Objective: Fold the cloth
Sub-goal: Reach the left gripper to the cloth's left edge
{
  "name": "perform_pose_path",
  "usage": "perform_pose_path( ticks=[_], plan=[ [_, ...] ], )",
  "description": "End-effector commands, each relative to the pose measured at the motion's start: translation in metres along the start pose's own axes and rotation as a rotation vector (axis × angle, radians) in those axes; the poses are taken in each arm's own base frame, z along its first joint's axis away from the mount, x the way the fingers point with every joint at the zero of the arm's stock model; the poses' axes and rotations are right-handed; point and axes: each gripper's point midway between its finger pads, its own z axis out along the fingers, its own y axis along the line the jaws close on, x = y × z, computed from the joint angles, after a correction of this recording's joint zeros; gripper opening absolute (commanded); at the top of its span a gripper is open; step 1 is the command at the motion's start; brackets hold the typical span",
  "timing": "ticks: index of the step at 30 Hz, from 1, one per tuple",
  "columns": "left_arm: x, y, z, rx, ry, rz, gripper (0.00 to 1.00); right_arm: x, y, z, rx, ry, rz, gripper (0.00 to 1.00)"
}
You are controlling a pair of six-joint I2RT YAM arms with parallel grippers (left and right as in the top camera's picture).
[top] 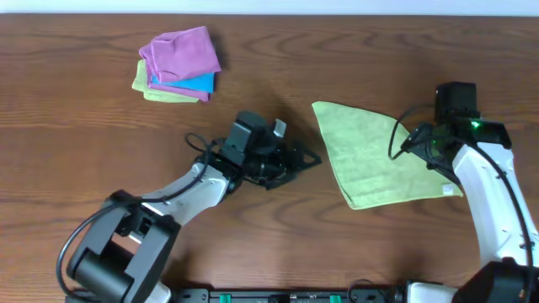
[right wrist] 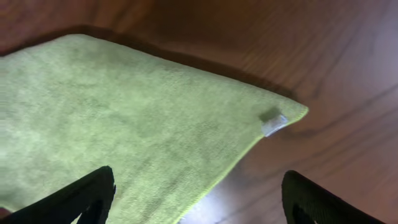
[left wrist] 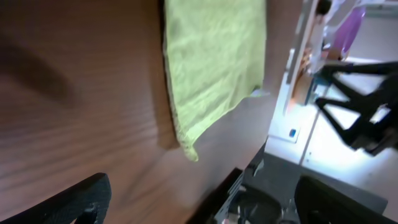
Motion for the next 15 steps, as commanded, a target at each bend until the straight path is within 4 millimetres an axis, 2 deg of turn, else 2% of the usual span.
perform_pose_path(
  ticks=[1, 11, 15],
  plan=[
    [0.009, 0.003, 0.015, -0.003, 0.045, -0.002, 0.95, -0.013, 0.01, -0.011, -0.057, -0.029, 0.008, 0.86],
    [0.025, 0.0, 0.052, 0.044, 0.095, -0.018, 0.96, -0.029, 0.021, -0.026, -0.113, -0.069, 0.019, 0.85],
    [0.03, -0.001, 0.06, 0.049, 0.101, -0.016, 0.95, -0.033, 0.023, -0.028, -0.123, -0.078, 0.022, 0.85]
  ],
)
